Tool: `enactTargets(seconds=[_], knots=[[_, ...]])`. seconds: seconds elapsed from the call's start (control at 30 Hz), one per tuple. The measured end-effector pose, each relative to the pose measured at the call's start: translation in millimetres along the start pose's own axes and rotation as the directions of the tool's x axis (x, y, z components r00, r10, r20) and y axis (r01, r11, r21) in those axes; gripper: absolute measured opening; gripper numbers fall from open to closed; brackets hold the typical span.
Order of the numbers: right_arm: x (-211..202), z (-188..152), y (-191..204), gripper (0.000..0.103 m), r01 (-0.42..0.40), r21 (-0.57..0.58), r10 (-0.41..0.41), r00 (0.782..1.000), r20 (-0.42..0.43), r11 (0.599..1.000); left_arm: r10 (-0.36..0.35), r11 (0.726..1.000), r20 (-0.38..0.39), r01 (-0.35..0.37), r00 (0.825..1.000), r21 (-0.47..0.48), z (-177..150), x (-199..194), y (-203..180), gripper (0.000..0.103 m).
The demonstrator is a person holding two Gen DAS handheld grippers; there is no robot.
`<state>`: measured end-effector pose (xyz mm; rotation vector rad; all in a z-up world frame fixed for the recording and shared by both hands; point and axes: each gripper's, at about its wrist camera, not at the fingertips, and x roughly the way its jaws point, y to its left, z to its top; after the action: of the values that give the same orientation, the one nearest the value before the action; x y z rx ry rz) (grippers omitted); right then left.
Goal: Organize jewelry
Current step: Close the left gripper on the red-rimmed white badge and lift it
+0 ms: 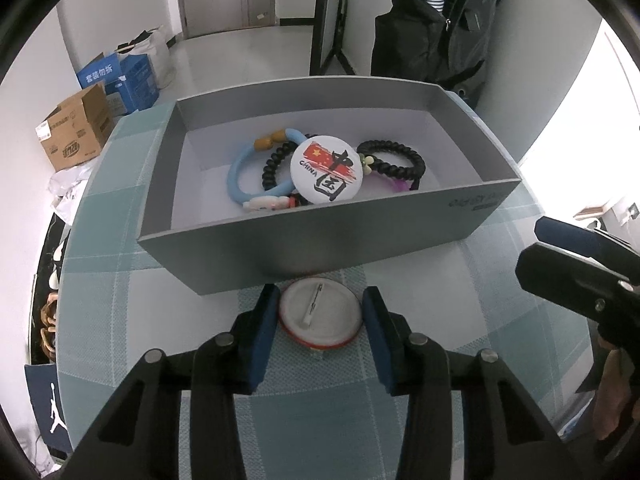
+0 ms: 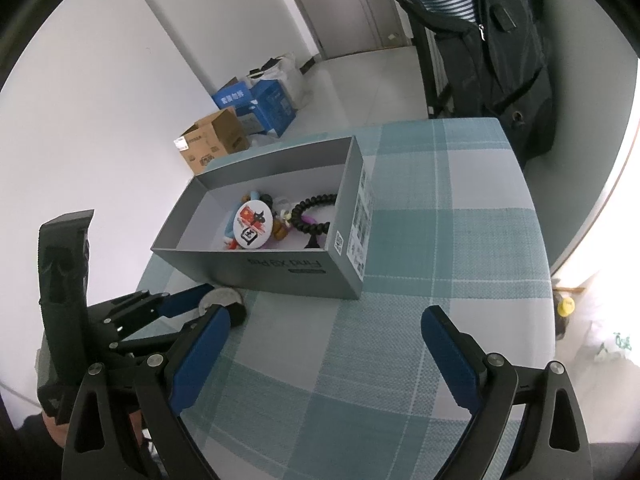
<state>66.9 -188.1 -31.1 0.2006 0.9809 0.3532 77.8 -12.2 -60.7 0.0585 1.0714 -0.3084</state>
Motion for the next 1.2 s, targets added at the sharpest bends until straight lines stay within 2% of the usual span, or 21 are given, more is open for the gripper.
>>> enactTargets(seconds=[0.37, 0.53, 0.67, 0.8, 1.0, 1.2], knots=[[3, -1, -1, 0.097, 0.015, -0.002, -0.015, 1.000, -0.005, 1.000, -0.059, 0.996, 0.020, 0.060, 0.998, -0.062, 1, -9, 9, 0.037], [3, -1, -2, 0.097, 0.017, 0.005, -0.017, 1.000, -0.003, 1.000, -0.111, 0.989, 0.055, 0.115, 0.992, -0.087, 2, -21, 12, 0.037], [4, -2, -2, 0.097, 0.001, 0.007, -0.001, 1.000, -0.003, 1.000, -0.175, 0.970, 0.077, 0.185, 0.982, -0.155, 1, -31, 21, 0.037], [5, -3, 5, 0.097, -0.017, -0.016, 0.017, 1.000, -0.008, 1.000, -0.200, 0.949, 0.124, 0.224, 0.972, -0.223, -2, -44, 35, 0.037], [13, -6, 21, 0.097, -0.042, -0.055, 0.041, 0.999, -0.028, 0.998, -0.195, 0.921, 0.194, 0.247, 0.962, -0.300, 0, -55, 61, 0.037], [25, -12, 50, 0.096, -0.077, -0.123, 0.070, 0.996, -0.056, 0.989, -0.181, 0.911, 0.209, 0.244, 0.961, -0.331, -3, -55, 76, 0.037]])
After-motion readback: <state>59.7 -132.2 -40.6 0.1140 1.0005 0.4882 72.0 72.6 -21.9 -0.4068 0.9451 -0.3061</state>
